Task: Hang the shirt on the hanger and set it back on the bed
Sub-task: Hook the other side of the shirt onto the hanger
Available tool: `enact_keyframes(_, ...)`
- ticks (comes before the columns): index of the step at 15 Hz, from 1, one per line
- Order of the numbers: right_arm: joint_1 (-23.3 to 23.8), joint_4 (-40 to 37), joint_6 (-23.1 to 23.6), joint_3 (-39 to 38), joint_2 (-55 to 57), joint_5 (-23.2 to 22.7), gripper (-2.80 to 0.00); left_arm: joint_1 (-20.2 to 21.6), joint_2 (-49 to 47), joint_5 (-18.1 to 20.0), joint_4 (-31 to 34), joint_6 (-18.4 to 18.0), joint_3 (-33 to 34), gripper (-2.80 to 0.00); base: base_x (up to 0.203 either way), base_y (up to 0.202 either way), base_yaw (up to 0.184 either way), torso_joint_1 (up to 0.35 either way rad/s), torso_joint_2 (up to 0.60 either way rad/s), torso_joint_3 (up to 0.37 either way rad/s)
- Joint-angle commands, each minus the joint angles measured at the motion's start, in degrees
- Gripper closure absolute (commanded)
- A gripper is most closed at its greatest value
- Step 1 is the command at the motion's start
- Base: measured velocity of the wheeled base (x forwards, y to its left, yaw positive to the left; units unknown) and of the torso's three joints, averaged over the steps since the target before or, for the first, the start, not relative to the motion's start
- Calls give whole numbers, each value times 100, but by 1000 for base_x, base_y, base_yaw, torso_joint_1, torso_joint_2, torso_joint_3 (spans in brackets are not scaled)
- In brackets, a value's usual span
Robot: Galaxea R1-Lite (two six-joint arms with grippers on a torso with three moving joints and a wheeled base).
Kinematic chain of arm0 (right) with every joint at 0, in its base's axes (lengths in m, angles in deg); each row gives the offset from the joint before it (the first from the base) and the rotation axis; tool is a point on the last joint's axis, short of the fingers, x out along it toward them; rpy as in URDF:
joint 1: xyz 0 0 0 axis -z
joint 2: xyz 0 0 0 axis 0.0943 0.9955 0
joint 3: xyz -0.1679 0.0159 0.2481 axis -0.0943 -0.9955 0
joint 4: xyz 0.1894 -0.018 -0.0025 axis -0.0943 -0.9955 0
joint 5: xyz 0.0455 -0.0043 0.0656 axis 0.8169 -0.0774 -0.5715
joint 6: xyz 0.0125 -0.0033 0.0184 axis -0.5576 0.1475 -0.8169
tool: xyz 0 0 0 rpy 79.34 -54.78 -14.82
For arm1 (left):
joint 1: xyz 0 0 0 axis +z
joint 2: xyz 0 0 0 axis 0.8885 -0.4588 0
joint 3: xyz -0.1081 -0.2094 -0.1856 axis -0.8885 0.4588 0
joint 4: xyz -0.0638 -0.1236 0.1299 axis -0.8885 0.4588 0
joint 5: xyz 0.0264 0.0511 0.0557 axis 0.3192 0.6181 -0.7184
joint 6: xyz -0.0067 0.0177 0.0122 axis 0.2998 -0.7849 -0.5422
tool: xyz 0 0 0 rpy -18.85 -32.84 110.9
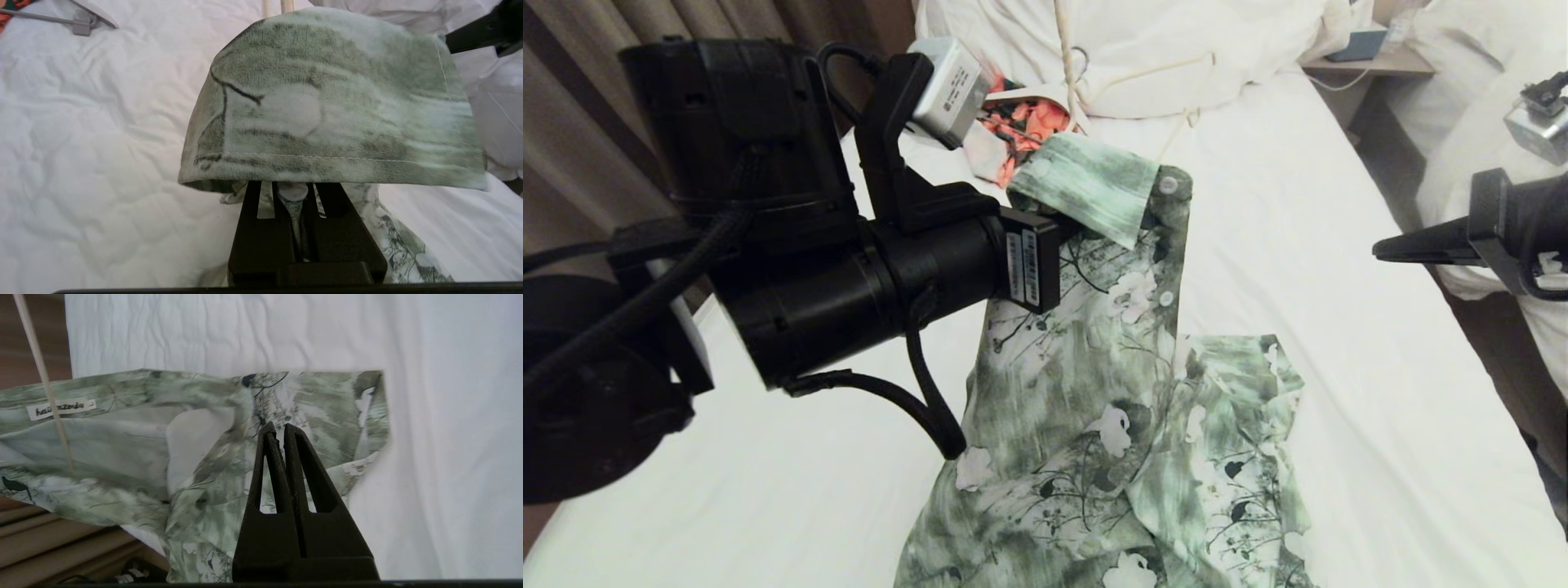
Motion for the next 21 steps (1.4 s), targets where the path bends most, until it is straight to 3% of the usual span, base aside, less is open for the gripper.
enact_keyframes(1, -204, -11, -12, -38, 148, -8, 0, 20, -62, 1, -4, -4, -22, 0, 0, 0, 0, 0, 0, 0)
enact_keyframes(6, -833, 261, -82, -149, 950, 139, 0, 20, 185, -8, 4, 4, -5, 0, 0, 0, 0, 0, 0, 0)
enact_keyframes(9, -1173, 890, -470, -42, 1369, 369, 0, 12, 304, 10, 22, 48, 4, 0, 0, 0, 0, 0, 0, 0)
enact_keyframes(13, -1628, 687, -915, 463, 1748, 968, 0, -6, 313, 19, 26, 92, 4, 0, 0, 0, 0, 0, 0, 0)
enact_keyframes(14, -1712, 470, -955, 611, 1794, 1017, -280, -6, 321, 19, 23, 92, 4, 0, 0, 0, 0, 0, 0, 0)
enact_keyframes(21, -2024, 377, -1006, 713, 1993, 1023, -280, 1, 384, 19, 14, 92, 13, 0, 0, 0, 0, 0, 0, 0)
